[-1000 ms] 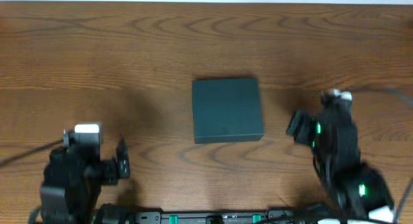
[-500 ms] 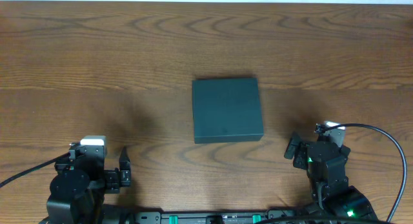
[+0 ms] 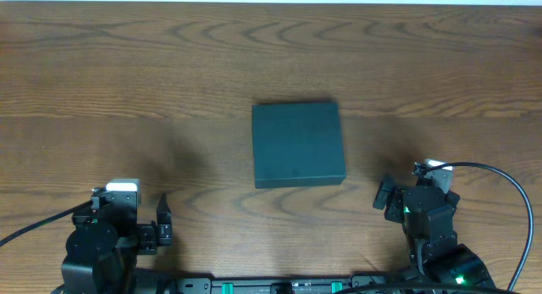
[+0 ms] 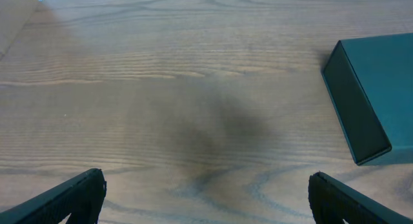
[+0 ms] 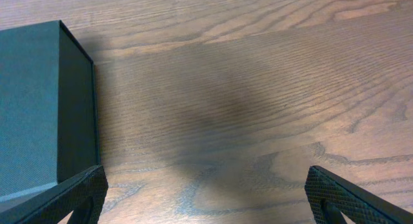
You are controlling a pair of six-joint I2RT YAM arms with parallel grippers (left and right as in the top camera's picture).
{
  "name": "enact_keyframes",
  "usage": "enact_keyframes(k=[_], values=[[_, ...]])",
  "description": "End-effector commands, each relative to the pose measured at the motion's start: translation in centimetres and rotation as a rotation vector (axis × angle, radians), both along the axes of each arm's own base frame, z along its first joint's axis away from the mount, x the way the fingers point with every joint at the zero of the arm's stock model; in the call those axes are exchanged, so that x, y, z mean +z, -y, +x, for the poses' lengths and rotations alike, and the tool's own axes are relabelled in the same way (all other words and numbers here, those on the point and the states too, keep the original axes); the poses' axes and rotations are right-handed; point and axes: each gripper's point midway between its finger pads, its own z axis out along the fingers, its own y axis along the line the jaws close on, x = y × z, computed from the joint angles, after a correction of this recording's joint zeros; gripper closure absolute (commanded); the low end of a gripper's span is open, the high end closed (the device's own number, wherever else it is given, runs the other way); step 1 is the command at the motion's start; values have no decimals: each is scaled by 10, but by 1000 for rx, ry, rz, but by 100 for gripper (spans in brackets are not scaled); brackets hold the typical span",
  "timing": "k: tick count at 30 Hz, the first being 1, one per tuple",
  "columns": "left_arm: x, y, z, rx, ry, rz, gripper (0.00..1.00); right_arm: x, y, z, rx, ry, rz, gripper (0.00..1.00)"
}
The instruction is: Pack container
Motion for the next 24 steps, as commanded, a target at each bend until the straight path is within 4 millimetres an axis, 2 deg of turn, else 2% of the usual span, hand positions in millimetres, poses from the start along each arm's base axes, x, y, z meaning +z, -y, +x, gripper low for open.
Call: enact_keyframes(k=[1,4,6,11,18,24], values=[[-2,0,0,-7,-11,16,1,1,0,0,7,3,-13,1],[-2,0,0,-7,-11,16,1,0,4,-3,1,-7,-32,1],[-2,0,0,-7,-11,16,2,2,0,-1,22,19,-8,1],[-2,0,0,-7,-11,16,2,10,-12,26,88,158,-43,1],[-2,0,0,-7,-11,16,2,-11,-19,41,105,241,-3,1],[-2,0,0,-7,-11,16,1,1,-16,49,242,330,-110,1]])
